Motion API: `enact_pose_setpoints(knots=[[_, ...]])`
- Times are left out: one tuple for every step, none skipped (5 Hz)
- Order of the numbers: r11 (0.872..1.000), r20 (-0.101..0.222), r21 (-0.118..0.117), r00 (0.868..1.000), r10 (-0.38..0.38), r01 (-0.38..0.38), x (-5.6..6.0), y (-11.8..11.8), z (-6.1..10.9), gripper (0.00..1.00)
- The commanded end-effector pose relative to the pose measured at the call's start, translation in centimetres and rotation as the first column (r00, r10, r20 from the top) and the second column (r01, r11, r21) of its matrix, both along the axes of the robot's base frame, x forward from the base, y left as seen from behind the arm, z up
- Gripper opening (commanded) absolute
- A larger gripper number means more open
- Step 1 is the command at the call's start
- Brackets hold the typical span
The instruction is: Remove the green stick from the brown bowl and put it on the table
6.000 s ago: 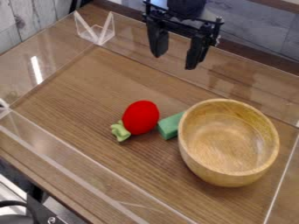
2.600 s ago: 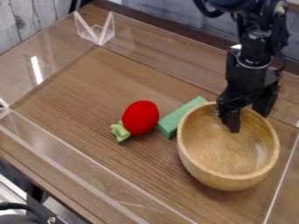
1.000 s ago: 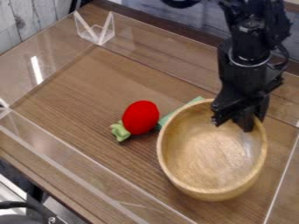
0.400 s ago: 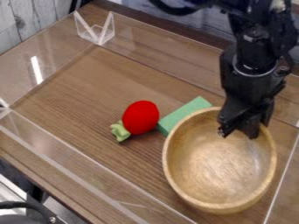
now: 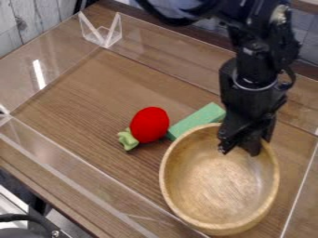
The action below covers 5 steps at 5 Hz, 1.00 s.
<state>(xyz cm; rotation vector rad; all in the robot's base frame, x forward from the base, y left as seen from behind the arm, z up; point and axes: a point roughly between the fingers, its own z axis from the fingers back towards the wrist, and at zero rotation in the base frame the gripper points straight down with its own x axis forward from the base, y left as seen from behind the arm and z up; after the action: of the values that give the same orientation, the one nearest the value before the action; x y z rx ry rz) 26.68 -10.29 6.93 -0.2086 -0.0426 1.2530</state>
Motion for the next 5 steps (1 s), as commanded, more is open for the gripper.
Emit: enact_pose_setpoints(knots=[[0.998,0.057,-0.025,0.997,-0.057,0.059,1.1,-0.5,2.6,0.0],[0.992,0.049,-0.031,0.992,-0.117,0.118,1.6,-1.1,3.4,0.0],[0.991,0.044,-0.034,0.991,-0.129,0.131,1.8,-0.4,4.4,0.0],[0.989,0.039,-0.033,0.989,-0.144,0.145,2.0,0.2,5.0,0.0],[0.991,0.033,-0.028,0.991,-0.129,0.13,1.9,-0.4,3.9,0.0]])
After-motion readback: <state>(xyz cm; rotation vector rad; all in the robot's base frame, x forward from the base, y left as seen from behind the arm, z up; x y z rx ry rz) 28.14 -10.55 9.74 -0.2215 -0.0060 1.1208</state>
